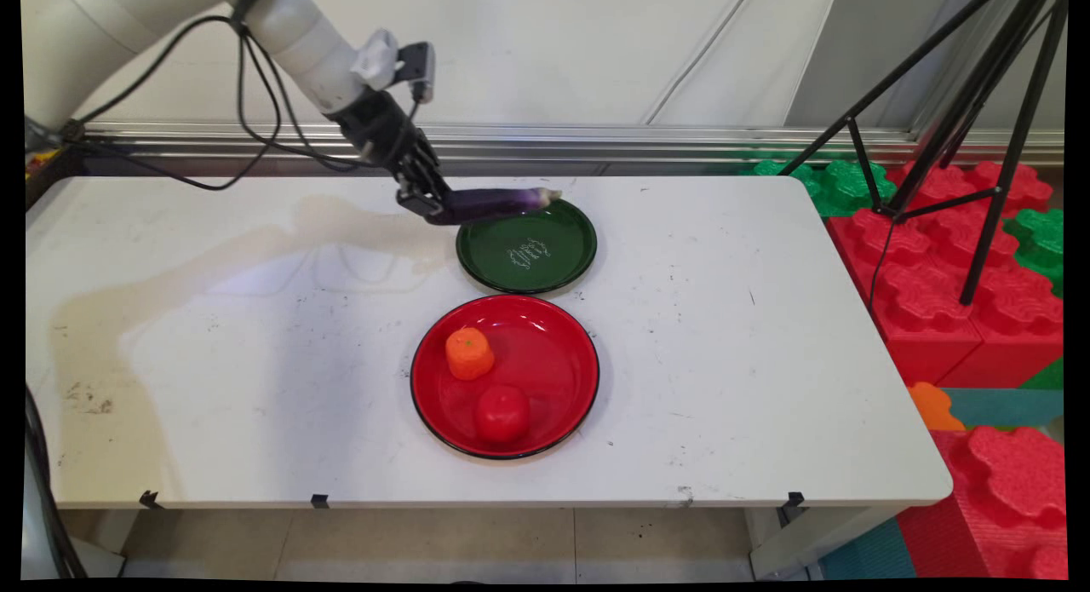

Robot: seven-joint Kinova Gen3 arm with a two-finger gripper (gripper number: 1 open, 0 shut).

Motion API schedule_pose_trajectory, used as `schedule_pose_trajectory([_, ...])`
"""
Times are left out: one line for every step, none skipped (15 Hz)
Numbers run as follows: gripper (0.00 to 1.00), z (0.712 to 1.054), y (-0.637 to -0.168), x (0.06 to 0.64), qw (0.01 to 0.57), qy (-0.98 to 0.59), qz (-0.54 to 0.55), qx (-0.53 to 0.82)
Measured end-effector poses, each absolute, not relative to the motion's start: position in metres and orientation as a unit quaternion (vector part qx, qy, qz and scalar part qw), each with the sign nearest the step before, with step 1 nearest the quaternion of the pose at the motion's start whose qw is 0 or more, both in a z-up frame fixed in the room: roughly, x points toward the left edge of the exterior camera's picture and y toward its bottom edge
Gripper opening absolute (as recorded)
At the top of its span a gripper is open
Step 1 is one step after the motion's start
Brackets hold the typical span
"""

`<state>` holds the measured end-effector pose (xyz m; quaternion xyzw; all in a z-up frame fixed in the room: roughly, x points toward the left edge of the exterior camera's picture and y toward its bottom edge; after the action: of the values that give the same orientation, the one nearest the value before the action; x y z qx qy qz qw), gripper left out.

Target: Place the picked object on the table

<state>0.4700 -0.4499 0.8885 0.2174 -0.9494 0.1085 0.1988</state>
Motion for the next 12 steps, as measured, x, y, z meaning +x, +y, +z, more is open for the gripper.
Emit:
schedule_pose_trajectory([0.0, 0.894, -0.445, 0.474, 0.199, -0.949, 0.109, 0.217])
schedule_pose_trajectory([0.0, 0.897, -0.442, 0.478, 0.2, -0.949, 0.109, 0.217])
schedule_pose_trajectory([0.0, 0.902, -0.437, 0.483, 0.2, -0.949, 0.11, 0.217])
schedule_pose_trajectory([0.0, 0.906, -0.434, 0.486, 0.2, -0.949, 0.11, 0.217])
schedule_pose_trajectory([0.0, 0.91, -0.429, 0.491, 0.2, -0.949, 0.109, 0.217])
schedule_pose_trajectory([0.0, 0.914, -0.425, 0.495, 0.199, -0.949, 0.109, 0.217])
schedule_pose_trajectory([0.0, 0.918, -0.42, 0.5, 0.198, -0.95, 0.108, 0.217])
schedule_pose_trajectory([0.0, 0.921, -0.417, 0.504, 0.197, -0.95, 0.108, 0.218])
schedule_pose_trajectory([0.0, 0.925, -0.412, 0.509, 0.195, -0.95, 0.107, 0.218])
schedule_pose_trajectory([0.0, 0.928, -0.408, 0.513, 0.194, -0.951, 0.106, 0.218])
schedule_pose_trajectory([0.0, 0.932, -0.403, 0.518, 0.191, -0.951, 0.105, 0.218])
schedule_pose_trajectory([0.0, 0.934, -0.399, 0.522, 0.188, -0.952, 0.104, 0.218])
